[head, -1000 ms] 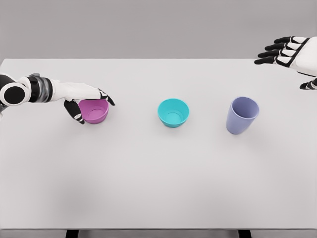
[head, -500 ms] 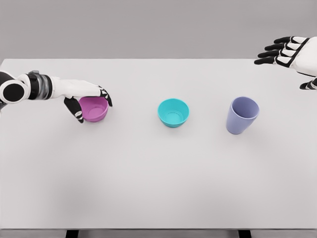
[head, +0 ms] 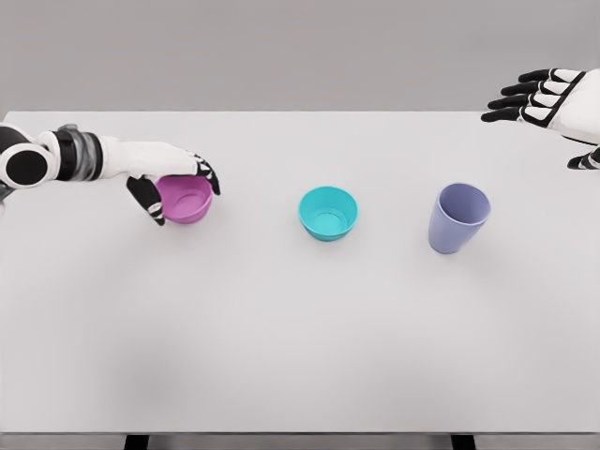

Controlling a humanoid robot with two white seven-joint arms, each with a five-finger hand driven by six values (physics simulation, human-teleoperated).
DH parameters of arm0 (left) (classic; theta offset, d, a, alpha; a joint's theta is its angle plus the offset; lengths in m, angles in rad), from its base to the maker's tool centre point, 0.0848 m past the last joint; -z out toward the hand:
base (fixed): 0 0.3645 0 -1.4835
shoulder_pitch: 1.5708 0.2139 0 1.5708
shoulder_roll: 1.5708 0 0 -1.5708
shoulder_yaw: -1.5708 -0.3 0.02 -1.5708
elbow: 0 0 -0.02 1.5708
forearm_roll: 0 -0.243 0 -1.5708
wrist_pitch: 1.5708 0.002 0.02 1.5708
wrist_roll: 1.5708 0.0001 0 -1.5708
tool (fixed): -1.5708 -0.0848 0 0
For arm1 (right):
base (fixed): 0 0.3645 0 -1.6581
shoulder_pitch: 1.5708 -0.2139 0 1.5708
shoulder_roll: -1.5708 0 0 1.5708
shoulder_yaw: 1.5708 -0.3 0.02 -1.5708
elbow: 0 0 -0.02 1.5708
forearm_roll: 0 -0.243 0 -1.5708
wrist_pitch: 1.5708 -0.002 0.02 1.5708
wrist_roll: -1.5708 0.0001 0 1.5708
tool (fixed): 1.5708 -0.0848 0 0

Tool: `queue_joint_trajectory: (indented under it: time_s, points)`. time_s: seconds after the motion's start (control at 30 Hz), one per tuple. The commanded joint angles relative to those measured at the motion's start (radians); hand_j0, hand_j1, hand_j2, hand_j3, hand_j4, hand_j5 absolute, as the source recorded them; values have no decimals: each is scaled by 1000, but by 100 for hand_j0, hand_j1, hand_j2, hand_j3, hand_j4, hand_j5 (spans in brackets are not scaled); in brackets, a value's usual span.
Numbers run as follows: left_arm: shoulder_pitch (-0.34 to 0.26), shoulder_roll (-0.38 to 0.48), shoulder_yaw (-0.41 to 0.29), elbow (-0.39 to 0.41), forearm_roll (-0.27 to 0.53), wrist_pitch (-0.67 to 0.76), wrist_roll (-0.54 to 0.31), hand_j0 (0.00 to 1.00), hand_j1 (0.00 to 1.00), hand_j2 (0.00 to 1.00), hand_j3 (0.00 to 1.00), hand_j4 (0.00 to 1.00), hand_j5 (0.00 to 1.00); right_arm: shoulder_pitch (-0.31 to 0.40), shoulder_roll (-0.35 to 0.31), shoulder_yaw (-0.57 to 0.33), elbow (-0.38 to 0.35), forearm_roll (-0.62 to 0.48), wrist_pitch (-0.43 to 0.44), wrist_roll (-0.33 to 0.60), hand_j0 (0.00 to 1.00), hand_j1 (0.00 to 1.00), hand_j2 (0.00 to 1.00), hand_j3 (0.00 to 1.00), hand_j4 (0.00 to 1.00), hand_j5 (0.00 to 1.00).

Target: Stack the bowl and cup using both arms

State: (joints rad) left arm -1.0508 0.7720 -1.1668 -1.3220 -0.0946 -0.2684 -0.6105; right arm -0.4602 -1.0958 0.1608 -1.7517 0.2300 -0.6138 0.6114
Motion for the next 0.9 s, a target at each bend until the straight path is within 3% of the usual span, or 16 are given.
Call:
queue_joint_trajectory:
  time_s: [0.0,0.87]
  points:
    - [0,-7,1,-5,4,2,0,74,74,74,74,74,74,0,-1,-1,0,-4,3,-1,100,100,100,100,100,100]
    - [-60,-125,-2,-11,-5,2,0,71,71,71,71,71,71,-2,-1,0,0,-4,3,-1,100,100,100,100,100,100]
